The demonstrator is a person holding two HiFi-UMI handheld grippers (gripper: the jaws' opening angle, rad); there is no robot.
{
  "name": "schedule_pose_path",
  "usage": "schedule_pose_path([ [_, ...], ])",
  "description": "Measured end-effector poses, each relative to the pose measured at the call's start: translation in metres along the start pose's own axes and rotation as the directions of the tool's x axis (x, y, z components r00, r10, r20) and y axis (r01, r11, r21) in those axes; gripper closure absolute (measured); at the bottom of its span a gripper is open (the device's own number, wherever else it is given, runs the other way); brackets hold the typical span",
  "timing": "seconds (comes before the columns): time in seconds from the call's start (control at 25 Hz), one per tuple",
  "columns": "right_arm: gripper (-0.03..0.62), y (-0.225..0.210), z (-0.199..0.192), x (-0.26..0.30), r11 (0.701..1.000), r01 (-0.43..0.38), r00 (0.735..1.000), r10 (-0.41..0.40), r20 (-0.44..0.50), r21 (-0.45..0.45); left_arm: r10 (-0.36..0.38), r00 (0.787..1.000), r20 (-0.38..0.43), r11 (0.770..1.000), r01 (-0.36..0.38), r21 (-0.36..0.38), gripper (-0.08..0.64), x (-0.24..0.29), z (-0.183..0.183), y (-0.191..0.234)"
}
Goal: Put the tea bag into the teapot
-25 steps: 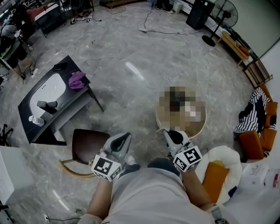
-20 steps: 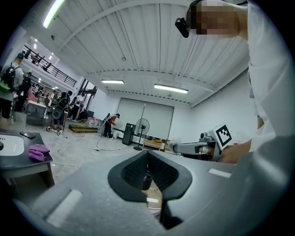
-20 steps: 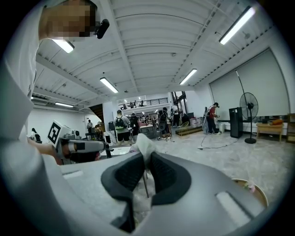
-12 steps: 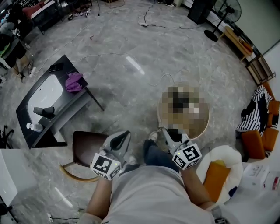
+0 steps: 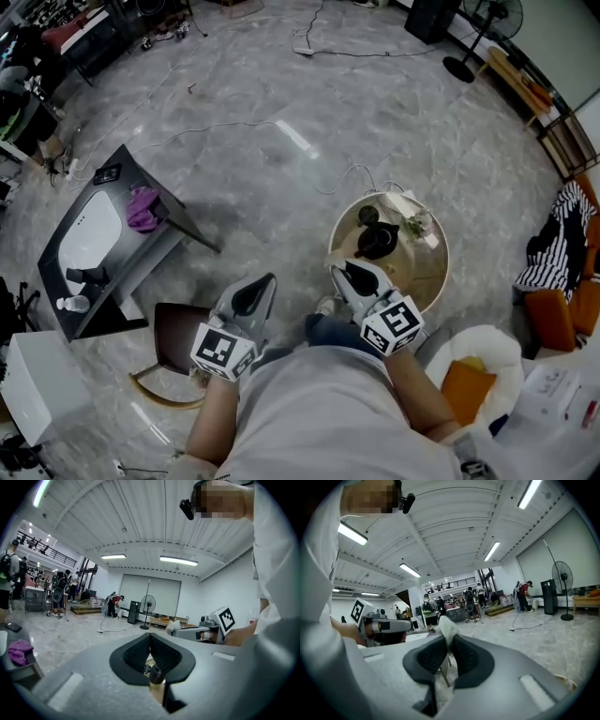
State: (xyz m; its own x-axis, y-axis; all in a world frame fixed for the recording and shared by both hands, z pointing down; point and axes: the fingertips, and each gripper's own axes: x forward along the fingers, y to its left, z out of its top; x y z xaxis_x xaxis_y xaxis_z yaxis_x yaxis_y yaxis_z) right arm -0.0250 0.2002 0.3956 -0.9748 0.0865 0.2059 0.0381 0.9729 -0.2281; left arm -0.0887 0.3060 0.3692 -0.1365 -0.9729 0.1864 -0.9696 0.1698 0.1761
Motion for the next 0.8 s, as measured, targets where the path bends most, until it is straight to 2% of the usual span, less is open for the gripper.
schedule_pose_path([
  [0.2, 0.552, -0.053, 0.011, -0.004, 1.0, -0.014, 1.0, 0.013, 0.019, 0.018, -0.011, 1.0, -0.012, 1.0, 0.011, 0.021, 0.552, 0.064, 0.011, -0.012],
  [0.4, 0.552, -0.097, 0.015, -0.011, 0.999, 0.021, 0.999, -0.023, 0.031, 0.046, -0.036, 0.998, -0.043, 0.999, 0.038, 0.035, 0.552, 0.105, 0.013, -0.021],
  [0.6, 0.552, -0.135, 0.01, -0.025, 0.991, 0.097, 0.994, -0.101, 0.035, 0.088, -0.096, 0.992, -0.086, 0.994, 0.1, 0.037, 0.552, 0.142, 0.008, -0.028],
  [0.8, 0.552, -0.172, -0.004, -0.039, 0.969, 0.214, 0.976, -0.217, 0.008, 0.123, -0.195, 0.974, -0.117, 0.979, 0.2, 0.03, 0.552, 0.182, 0.005, -0.035],
])
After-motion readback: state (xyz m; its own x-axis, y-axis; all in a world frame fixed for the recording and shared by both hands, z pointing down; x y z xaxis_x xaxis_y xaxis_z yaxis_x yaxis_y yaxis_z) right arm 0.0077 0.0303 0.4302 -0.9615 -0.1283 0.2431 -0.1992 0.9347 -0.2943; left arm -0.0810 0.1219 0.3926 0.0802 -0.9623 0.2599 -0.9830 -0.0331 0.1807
